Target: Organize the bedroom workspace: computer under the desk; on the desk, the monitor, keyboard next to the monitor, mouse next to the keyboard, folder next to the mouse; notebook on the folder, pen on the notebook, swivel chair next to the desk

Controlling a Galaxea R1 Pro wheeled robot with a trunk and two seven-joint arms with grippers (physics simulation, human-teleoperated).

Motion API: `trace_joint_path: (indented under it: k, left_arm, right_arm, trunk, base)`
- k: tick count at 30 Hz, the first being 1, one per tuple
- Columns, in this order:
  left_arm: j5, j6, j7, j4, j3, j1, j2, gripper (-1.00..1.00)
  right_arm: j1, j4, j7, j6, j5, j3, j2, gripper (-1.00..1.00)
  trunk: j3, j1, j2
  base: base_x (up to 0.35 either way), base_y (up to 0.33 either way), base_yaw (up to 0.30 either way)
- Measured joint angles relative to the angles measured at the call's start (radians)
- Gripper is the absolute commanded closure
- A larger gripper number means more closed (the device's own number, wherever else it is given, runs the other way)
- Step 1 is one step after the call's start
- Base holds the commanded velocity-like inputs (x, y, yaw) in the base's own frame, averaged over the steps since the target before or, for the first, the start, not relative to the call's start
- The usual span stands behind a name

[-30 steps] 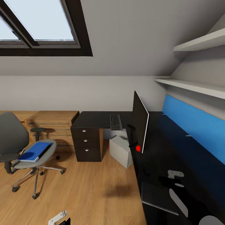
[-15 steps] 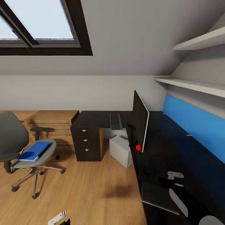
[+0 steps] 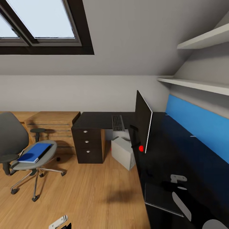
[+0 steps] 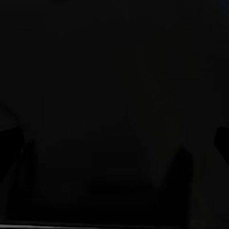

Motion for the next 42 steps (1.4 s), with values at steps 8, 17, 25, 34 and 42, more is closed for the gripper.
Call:
trace_joint_path:
  k: [8,17,25,34,42]
  left_arm:
    - [0.0,0.0,-0.001,0.0,0.0,0.0,0.0,-1.0]
    - [0.0,0.0,-0.004,0.007,0.0,0.0,0.001,-1.0]
    - [-0.001,-0.001,-0.005,0.018,0.0,0.0,0.002,-1.0]
    - [-0.001,-0.002,-0.005,0.02,0.0,0.0,0.003,-1.0]
    - [-0.001,-0.002,-0.005,0.02,0.0,0.0,0.002,-1.0]
  right_arm:
    - [0.0,-0.001,0.0,-0.003,0.0,0.0,0.0,-1.0]
    - [-0.001,-0.001,-0.001,-0.003,0.0,0.0,0.0,-1.0]
    - [-0.001,-0.001,-0.001,-0.002,0.001,0.0,0.0,-1.0]
    - [-0.001,-0.001,-0.003,-0.001,0.01,-0.001,0.0,-1.0]
    - [-0.001,-0.001,-0.004,0.0,0.01,-0.001,0.0,-1.0]
  trunk:
    - [-0.009,0.012,-0.021]
    - [-0.009,0.012,-0.021]
    - [-0.009,0.012,-0.021]
    - [-0.009,0.012,-0.021]
    - [-0.009,0.012,-0.021]
  base:
    - [0.0,0.0,0.0]
    - [0.0,0.0,0.0]
    - [-0.003,0.0,0.0]
    - [-0.156,0.0,0.0]
    - [-0.041,0.0,0.0]
